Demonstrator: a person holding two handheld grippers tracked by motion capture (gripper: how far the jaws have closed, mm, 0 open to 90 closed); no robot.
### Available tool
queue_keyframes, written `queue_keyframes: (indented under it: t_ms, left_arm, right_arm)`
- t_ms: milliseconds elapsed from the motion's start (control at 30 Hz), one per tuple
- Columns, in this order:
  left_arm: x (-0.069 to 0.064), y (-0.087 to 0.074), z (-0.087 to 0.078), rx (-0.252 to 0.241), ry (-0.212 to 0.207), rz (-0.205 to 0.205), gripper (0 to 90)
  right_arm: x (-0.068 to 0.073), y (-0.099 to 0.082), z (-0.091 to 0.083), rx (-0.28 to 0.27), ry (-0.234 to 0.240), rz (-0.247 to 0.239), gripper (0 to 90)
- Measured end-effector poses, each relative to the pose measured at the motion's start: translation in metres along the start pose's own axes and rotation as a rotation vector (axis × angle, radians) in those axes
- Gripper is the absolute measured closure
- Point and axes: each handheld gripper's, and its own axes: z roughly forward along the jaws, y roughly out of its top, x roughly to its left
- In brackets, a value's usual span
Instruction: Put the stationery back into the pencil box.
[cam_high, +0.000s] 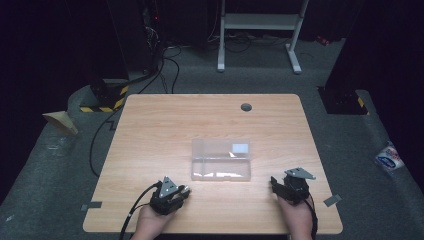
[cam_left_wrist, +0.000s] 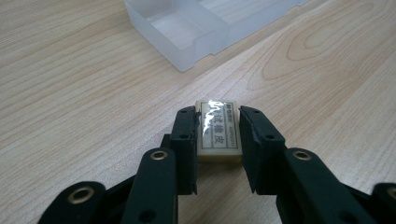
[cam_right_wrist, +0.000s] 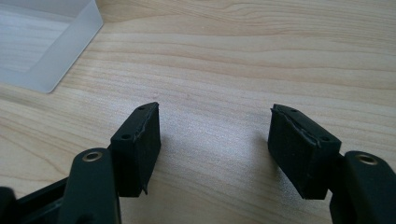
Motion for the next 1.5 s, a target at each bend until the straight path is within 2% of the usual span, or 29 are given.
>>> queue_keyframes:
  t_ms: [167,267,500,1000,1200,1333,1400,1500]
  left_arm:
    - [0.001,0.0,-0.004,-0.02,0.007,-0.015,67.8]
    - [0.0,0.001,-0.005,-0.028,0.018,-0.004,67.8]
    - [0.003,0.003,-0.012,-0.067,0.017,-0.04,67.8]
    - [-0.002,0.011,-0.02,-0.104,0.025,-0.003,67.8]
    - [-0.002,0.014,-0.018,-0.105,0.023,-0.016,67.8]
    - [0.002,0.017,-0.016,-0.088,0.035,-0.032,67.8]
    - [0.003,0.018,-0.016,-0.102,0.031,-0.073,67.8]
    - [0.005,0.022,-0.016,-0.106,0.038,-0.084,67.8]
  right_arm:
    - [0.0,0.0,0.0,0.003,0.002,-0.002,33.9]
    - [0.0,0.0,0.0,0.003,0.005,-0.002,33.9]
    - [0.0,0.0,0.0,0.004,0.005,-0.001,34.0]
    - [0.0,0.0,0.0,0.004,0.004,-0.002,34.0]
    - [0.0,0.0,0.0,0.003,0.004,-0.003,34.0]
    - [0.0,0.0,0.0,0.003,0.004,-0.004,34.0]
    - [0.0,0.0,0.0,0.004,0.006,-0.002,33.4]
    - [0.0,0.0,0.0,0.005,0.007,0.0,33.3]
